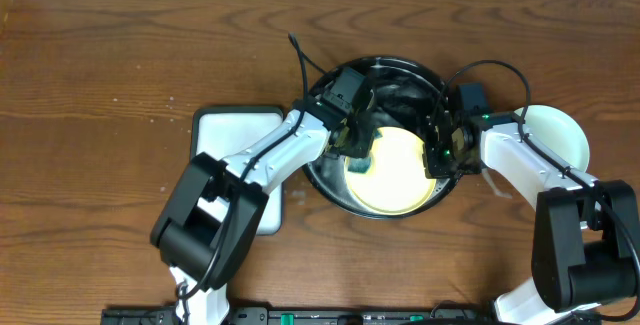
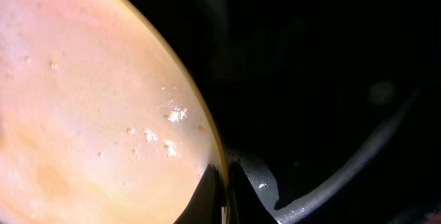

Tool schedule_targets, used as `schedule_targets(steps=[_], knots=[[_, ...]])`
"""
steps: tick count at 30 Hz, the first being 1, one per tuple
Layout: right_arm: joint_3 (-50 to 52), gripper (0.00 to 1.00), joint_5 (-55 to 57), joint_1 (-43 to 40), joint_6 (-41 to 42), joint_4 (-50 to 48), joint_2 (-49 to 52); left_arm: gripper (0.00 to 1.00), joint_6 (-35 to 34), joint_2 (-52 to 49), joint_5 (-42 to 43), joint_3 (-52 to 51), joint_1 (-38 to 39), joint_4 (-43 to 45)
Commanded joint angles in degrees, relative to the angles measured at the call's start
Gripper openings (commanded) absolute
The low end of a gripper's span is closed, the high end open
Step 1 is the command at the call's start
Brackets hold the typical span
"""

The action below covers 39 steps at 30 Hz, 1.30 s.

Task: Clean dirty plates on tray and stack at the side
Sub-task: 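Return the sponge to the foam tray with the left gripper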

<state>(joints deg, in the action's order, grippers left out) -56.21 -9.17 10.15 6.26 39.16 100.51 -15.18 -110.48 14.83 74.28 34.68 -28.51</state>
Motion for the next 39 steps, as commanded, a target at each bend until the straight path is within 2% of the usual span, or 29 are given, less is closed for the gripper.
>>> schedule_targets(steps=[1, 9, 12, 16, 19, 23, 24, 26, 27, 30, 32, 33, 36, 37, 39], knots=[[1.6, 0.01, 4.8, -0.3, -1.7, 0.7, 1.4, 0.08, 0.4, 4.5, -2.0, -1.9, -0.5, -4.2], [1.6, 0.01, 4.8, -0.3, -1.6, 0.7, 1.4, 0.08, -0.1, 15.9, -2.1, -1.9, -5.5, -14.2], [1.6, 0.01, 4.8, -0.3, -1.6, 0.7, 1.4, 0.08, -0.1, 19.4, -5.8, -1.9, -10.2, -20.3], [1.6, 0.01, 4.6, -0.3, -0.2, 0.3, 1.4, 0.08, -0.1, 19.8, -11.6, -2.3, -16.3, -26.0], [1.6, 0.01, 4.6, -0.3, 0.6, 0.2, 1.4, 0.08, -0.2, 19.7, -11.7, -5.4, -20.3, -25.1], [1.6, 0.01, 4.6, -0.3, 0.5, 0.2, 1.4, 0.17, -0.6, 19.5, -11.7, -12.9, -24.2, -18.2], [1.6, 0.01, 4.5, -0.3, 0.5, 0.3, 1.4, 0.23, -0.8, 19.5, -11.7, -14.8, -24.9, -16.1], [1.6, 0.01, 4.1, -0.3, 0.5, 0.2, 1.4, 0.27, -0.8, 19.5, -11.7, -17.6, -26.3, -13.2], [1.6, 0.01, 4.1, -0.3, 0.5, 0.2, 1.4, 0.32, -0.9, 19.5, -11.7, -18.5, -27.1, -12.2], [1.6, 0.01, 4.1, -0.3, 0.5, -0.8, 1.4, 0.37, -1.0, 19.6, -11.6, -18.6, -28.5, -12.1], [1.3, 0.01, 3.8, -0.3, 0.5, -1.2, 1.2, 0.62, -1.0, 19.6, -11.6, -18.6, -28.9, -12.2], [0.8, 0.01, 3.0, -0.3, 0.5, -1.0, 0.9, 0.68, -1.0, 19.6, -11.6, -18.6, -28.9, -12.3], [-0.7, 0.01, 2.4, -0.3, 1.2, -0.4, -1.5, 0.73, -1.0, 19.6, -11.6, -18.6, -28.9, -12.6], [-1.0, 0.01, 2.5, -0.3, 1.4, -0.4, -2.8, 0.77, -1.0, 19.6, -11.6, -18.6, -28.9, -12.7], [-1.1, 0.01, 2.9, 0.0, 1.4, -0.3, -6.2, 0.79, -1.0, 19.6, -11.6, -18.6, -28.9, -12.7]])
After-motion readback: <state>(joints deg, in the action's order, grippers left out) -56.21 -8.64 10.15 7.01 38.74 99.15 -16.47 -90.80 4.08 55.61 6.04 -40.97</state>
